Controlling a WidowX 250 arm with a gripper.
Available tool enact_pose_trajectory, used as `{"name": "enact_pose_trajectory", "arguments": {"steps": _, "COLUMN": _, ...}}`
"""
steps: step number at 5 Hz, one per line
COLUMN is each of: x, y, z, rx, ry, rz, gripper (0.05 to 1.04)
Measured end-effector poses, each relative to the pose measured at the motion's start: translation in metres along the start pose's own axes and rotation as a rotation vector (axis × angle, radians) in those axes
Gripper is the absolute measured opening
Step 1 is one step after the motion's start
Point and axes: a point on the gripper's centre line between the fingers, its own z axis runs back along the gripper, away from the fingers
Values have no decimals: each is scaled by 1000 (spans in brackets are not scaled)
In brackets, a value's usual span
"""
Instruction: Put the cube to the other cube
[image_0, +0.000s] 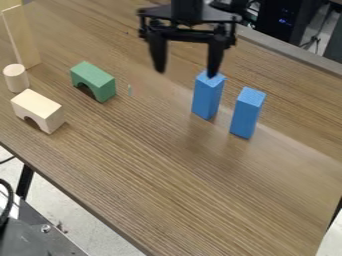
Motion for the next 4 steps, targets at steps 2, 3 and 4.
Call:
{"name": "enact_pose_trajectory", "arguments": {"steps": 2, "x": -10, "y": -43, "z": 0, "rx": 5, "ry": -10, "rz": -140, "gripper": 998}}
{"name": "enact_pose_trajectory", "arguments": {"steps": 3, "x": -15, "y": -61, "z": -6, "rx": 8, "ry": -29, "rz": -248, "gripper": 997}}
{"name": "enact_pose_trajectory", "arguments": {"steps": 4, "x": -13, "y": -79, "z": -11, "rx": 1, "ry": -45, "rz": -316, "gripper": 998}}
